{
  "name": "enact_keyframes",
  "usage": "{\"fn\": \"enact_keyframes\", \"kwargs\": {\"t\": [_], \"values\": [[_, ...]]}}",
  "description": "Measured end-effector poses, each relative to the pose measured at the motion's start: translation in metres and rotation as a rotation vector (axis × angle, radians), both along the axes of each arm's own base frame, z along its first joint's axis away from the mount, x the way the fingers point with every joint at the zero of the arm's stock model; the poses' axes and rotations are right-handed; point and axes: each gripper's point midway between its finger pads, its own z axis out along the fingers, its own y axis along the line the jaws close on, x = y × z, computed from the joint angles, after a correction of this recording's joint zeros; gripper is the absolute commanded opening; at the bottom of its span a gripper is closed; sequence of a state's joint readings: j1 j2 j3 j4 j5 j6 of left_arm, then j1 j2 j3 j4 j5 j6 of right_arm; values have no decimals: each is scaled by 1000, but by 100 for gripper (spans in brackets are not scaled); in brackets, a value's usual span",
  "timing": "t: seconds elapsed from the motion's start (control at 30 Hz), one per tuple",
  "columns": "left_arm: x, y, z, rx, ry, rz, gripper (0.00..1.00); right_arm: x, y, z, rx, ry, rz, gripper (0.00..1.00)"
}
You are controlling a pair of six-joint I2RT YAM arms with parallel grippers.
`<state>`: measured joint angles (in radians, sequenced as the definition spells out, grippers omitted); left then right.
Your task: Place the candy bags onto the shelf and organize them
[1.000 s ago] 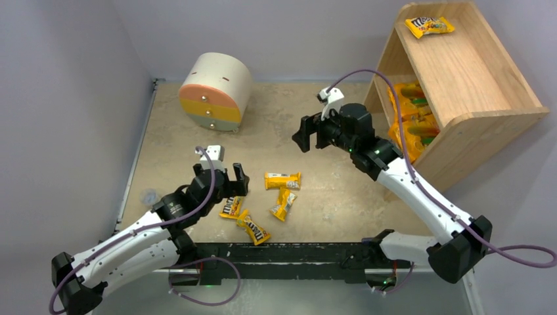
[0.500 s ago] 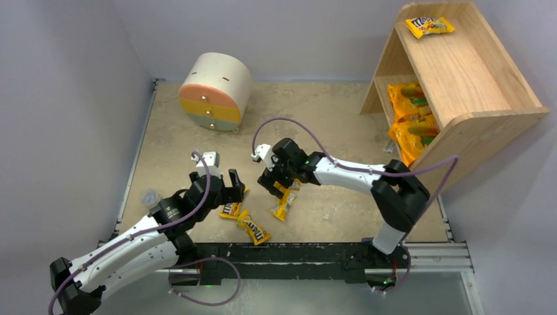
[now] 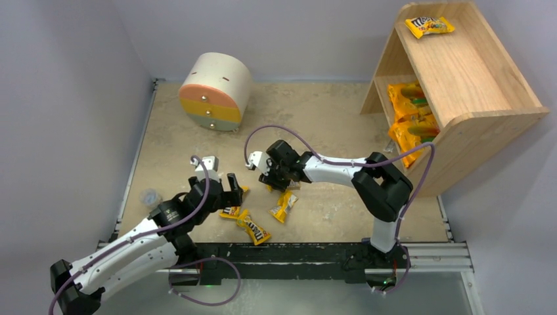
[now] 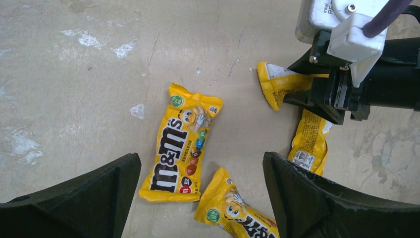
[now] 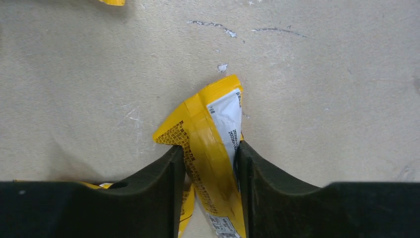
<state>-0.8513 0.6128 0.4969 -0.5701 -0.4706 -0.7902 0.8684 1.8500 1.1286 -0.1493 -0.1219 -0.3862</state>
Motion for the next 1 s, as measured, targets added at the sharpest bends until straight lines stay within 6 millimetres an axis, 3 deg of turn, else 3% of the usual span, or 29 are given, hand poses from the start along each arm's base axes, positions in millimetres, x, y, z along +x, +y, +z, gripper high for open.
{"fn": "enact_keyframes", "kwargs": {"t": [0.2,0.37,0.47,0.53,0.67,0.77,0.83,1.0], "values": [[-1,-1,0,-12,2,-5,100,5,1,5,23,-36,-13,38],[-1,-4,7,-50,-24,-16,100,11,10,36,122,-68,-54,34],[0,-9,19,-100,-59,-25,100,7,18,80,294,-73,-92,30],[1,-15,31,-152,-97,-42,100,-1,21,121,462,-73,-112,28],[-4,-51,73,-355,-282,-245,100,-27,31,219,821,-13,-103,27],[-25,-77,102,-484,-449,-467,100,-52,42,276,1000,85,-15,27],[-41,-88,115,-536,-551,-593,100,-74,45,304,1091,172,63,27],[-78,-104,142,-607,-737,-859,96,-120,42,342,1189,362,263,26]]}}
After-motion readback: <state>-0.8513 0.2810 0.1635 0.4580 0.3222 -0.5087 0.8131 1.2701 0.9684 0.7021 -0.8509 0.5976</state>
